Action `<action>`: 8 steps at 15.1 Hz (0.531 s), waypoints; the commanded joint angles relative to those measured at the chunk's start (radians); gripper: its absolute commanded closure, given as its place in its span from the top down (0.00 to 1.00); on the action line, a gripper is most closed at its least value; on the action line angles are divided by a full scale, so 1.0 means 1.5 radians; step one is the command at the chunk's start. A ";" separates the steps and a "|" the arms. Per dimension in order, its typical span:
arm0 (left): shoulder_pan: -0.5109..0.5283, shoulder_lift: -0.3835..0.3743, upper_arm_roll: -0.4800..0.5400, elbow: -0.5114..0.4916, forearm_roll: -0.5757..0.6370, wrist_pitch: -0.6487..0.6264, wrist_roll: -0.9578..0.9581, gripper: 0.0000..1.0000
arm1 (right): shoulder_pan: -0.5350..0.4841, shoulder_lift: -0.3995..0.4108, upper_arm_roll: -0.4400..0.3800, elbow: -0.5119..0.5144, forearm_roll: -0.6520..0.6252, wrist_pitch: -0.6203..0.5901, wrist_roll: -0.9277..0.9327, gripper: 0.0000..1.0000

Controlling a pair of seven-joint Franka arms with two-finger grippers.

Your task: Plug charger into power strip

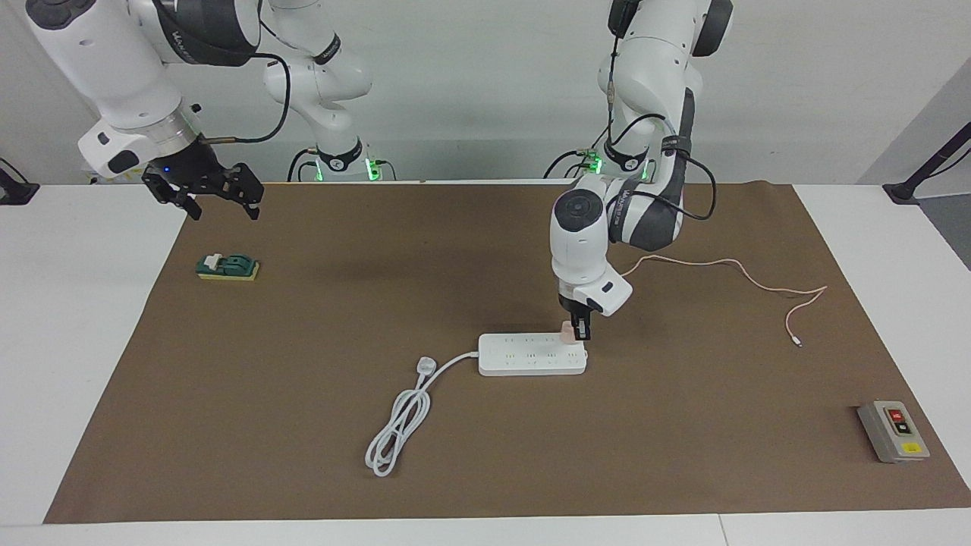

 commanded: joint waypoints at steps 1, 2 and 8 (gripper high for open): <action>-0.025 0.016 0.001 -0.056 -0.010 0.029 -0.019 0.00 | -0.008 -0.005 0.005 0.000 -0.010 -0.013 -0.011 1.00; -0.026 0.016 0.001 -0.059 -0.010 0.034 -0.019 0.00 | -0.008 -0.005 0.005 0.000 -0.010 -0.013 -0.011 1.00; -0.035 0.044 0.001 -0.058 -0.010 0.046 -0.028 0.00 | -0.008 -0.005 0.005 0.000 -0.010 -0.013 -0.011 1.00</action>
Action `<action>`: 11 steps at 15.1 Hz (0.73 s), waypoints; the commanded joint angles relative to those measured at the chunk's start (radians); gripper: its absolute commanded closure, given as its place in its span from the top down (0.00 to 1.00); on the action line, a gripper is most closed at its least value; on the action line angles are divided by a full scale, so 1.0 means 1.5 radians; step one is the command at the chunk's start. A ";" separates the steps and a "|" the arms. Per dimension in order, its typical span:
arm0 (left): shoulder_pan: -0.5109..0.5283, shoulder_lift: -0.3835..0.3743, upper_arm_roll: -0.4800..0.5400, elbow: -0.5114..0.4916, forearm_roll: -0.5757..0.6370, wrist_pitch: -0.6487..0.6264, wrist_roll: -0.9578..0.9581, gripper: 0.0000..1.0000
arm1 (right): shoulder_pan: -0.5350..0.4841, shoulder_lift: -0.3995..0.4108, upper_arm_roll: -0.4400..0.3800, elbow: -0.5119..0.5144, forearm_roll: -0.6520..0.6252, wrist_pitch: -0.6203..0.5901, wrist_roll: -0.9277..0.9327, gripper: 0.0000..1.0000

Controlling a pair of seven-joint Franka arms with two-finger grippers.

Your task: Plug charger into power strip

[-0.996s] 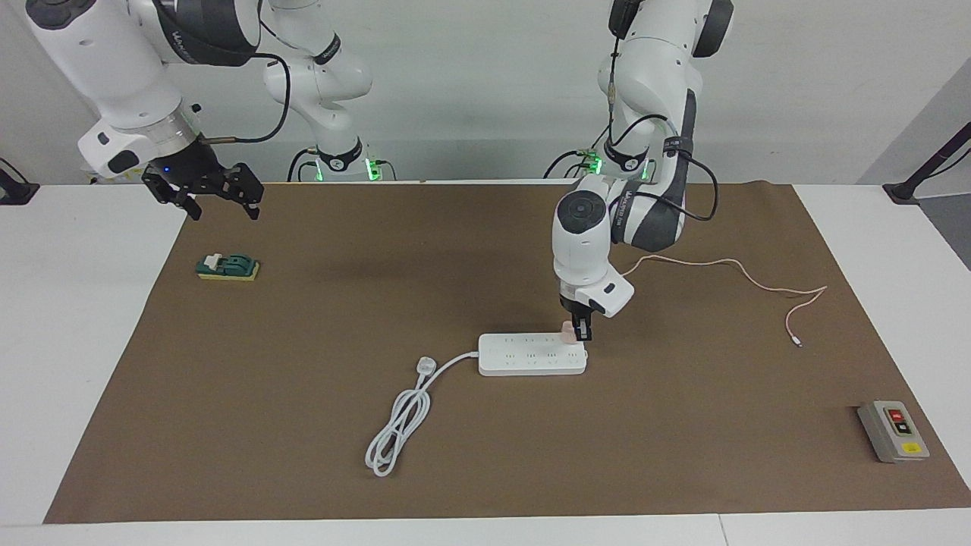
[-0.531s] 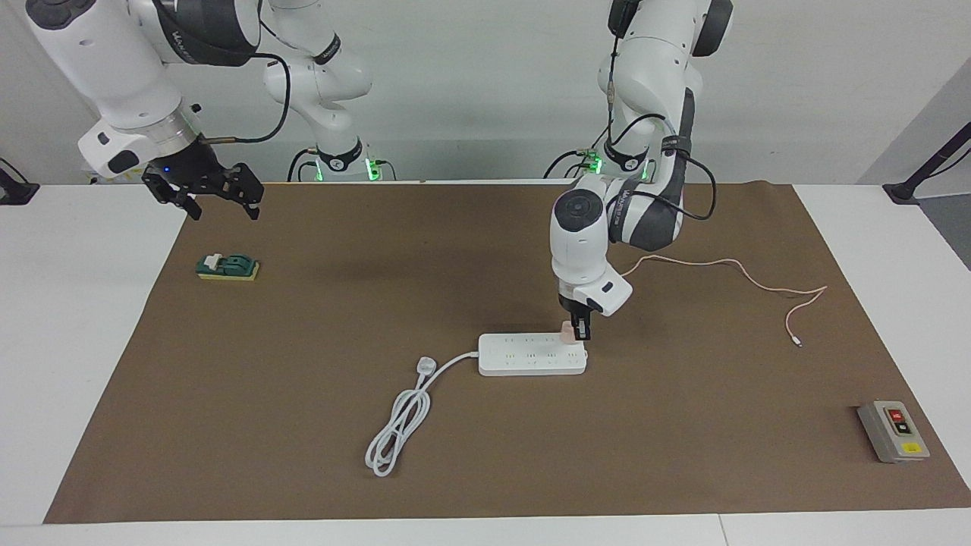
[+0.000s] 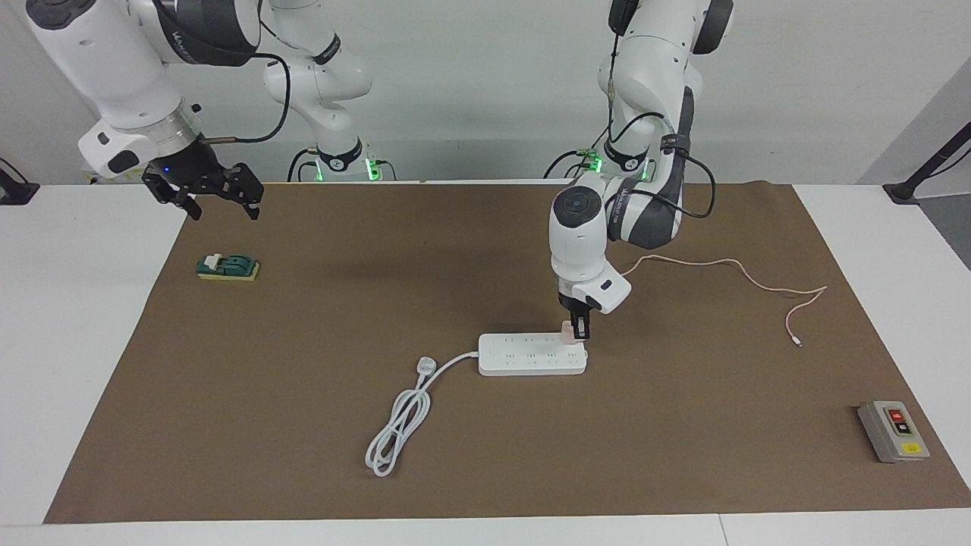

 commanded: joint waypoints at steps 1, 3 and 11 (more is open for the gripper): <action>-0.032 0.045 0.000 -0.044 -0.017 0.027 -0.022 0.00 | -0.007 -0.005 0.005 0.000 -0.010 -0.013 -0.011 1.00; -0.032 0.045 0.000 -0.038 -0.014 0.023 -0.022 0.00 | -0.007 -0.005 0.005 0.000 -0.010 -0.013 -0.011 1.00; -0.020 0.043 -0.001 -0.012 0.005 0.011 0.018 0.00 | -0.008 -0.005 0.005 0.000 -0.010 -0.013 -0.011 1.00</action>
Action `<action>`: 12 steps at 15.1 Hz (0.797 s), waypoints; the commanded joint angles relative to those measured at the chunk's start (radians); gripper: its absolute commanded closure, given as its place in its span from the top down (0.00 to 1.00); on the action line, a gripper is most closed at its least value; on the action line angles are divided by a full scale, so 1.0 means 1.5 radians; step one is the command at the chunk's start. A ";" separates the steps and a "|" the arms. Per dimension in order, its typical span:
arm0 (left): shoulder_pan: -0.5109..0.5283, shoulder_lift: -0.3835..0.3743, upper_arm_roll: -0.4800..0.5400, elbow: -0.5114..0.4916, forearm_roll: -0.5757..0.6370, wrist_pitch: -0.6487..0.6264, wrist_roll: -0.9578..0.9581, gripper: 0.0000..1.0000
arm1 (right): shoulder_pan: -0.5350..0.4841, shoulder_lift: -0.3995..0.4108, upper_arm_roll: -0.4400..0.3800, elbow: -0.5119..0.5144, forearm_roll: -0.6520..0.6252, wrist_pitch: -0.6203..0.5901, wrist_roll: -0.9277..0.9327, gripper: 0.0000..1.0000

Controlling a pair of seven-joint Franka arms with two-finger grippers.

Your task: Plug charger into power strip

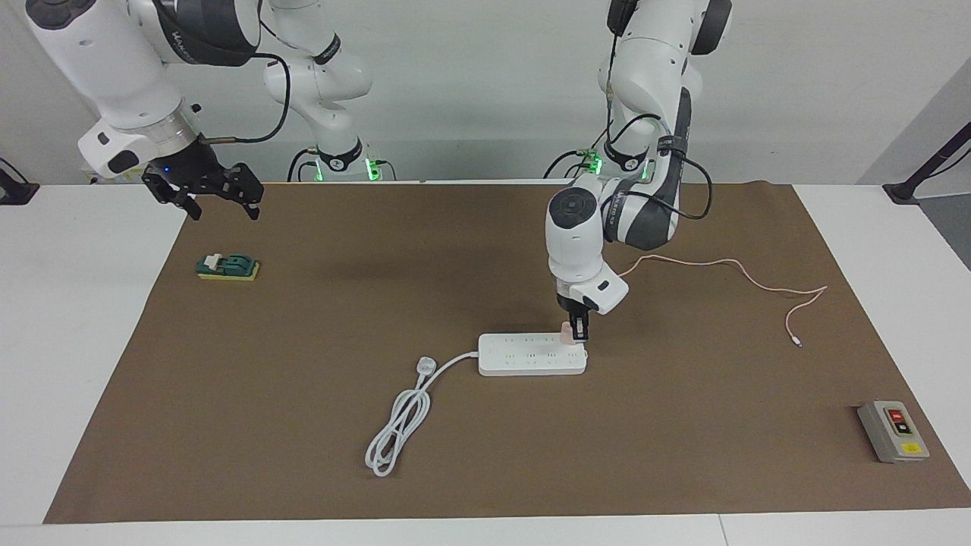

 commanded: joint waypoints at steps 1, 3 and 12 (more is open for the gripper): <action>-0.015 0.037 -0.004 -0.010 -0.004 0.004 0.029 0.08 | -0.008 -0.005 0.005 0.000 -0.010 -0.013 -0.011 1.00; -0.013 0.017 -0.002 -0.010 -0.005 -0.008 0.055 0.58 | -0.008 -0.005 0.005 0.000 -0.010 -0.013 -0.011 1.00; 0.037 -0.123 -0.004 0.004 -0.066 -0.123 0.182 0.80 | -0.008 -0.005 0.005 0.000 -0.010 -0.013 -0.011 1.00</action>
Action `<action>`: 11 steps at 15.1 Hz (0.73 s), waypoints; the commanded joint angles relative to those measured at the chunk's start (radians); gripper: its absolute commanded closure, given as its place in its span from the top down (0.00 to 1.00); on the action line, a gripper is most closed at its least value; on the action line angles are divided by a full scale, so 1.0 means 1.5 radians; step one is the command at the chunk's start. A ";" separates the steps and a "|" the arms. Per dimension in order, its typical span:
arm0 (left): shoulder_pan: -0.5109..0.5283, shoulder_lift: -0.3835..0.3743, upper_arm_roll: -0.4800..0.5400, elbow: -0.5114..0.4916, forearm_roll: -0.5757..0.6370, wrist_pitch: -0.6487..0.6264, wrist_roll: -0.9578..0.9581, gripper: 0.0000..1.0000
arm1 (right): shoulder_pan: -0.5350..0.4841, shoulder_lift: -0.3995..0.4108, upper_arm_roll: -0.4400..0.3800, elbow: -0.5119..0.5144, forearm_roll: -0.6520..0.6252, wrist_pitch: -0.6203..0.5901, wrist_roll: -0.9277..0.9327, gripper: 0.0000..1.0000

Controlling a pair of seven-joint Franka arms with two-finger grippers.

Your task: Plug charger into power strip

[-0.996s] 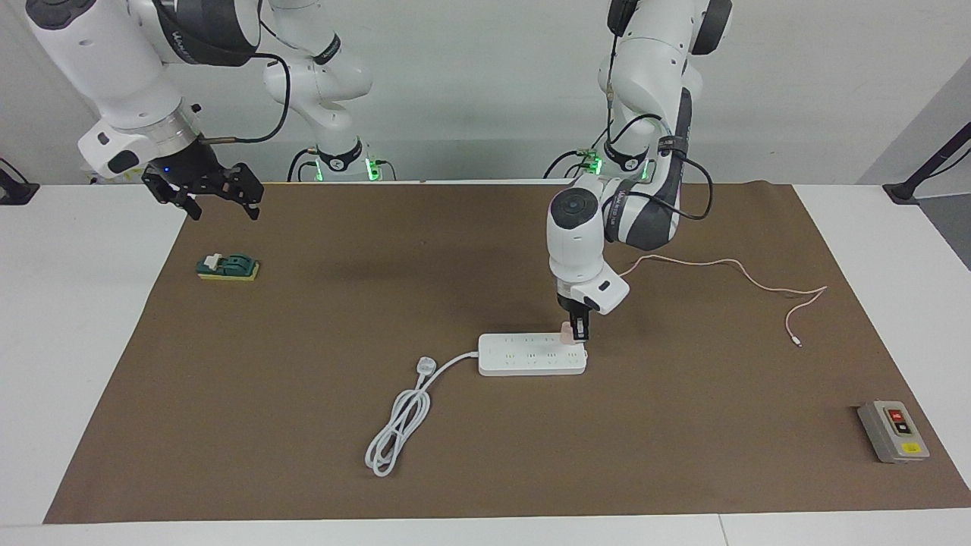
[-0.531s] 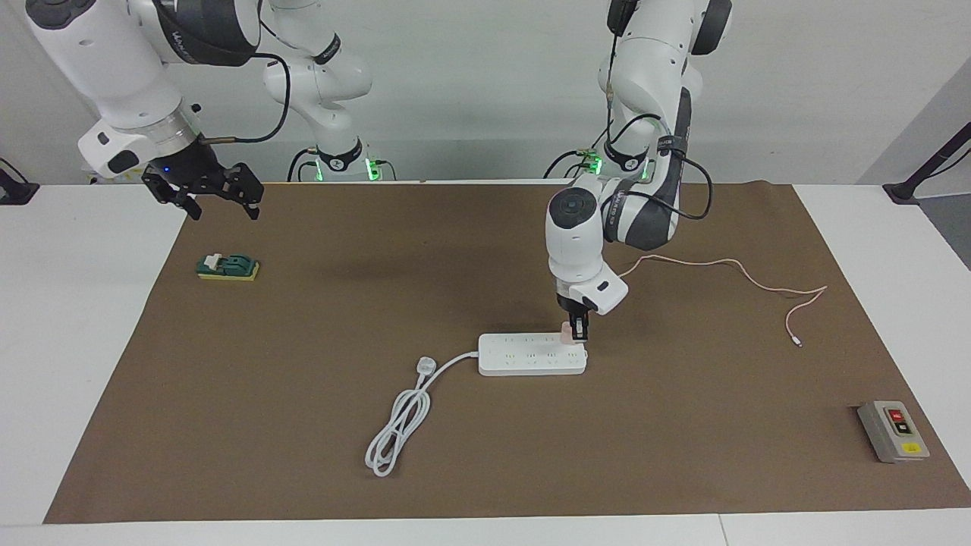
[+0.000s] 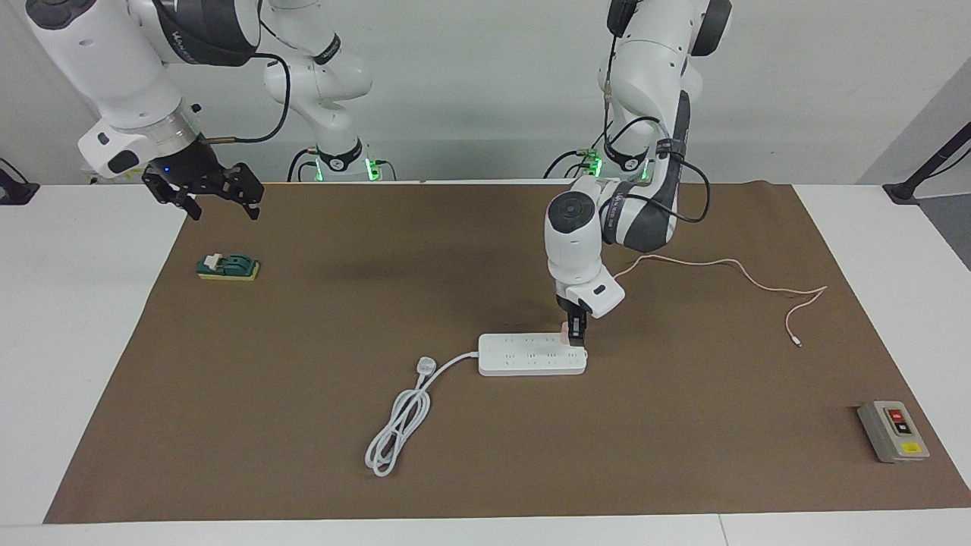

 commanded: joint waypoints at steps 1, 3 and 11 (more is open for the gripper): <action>0.006 -0.050 0.001 0.008 -0.020 -0.058 0.045 0.81 | -0.008 -0.005 0.005 0.000 -0.010 -0.013 -0.011 1.00; 0.028 -0.065 -0.001 0.038 -0.031 -0.096 0.085 0.81 | -0.008 -0.005 0.005 0.000 -0.010 -0.013 -0.011 1.00; 0.151 -0.189 0.003 0.056 -0.088 -0.212 0.496 0.82 | -0.008 -0.005 0.005 0.000 -0.010 -0.013 -0.011 1.00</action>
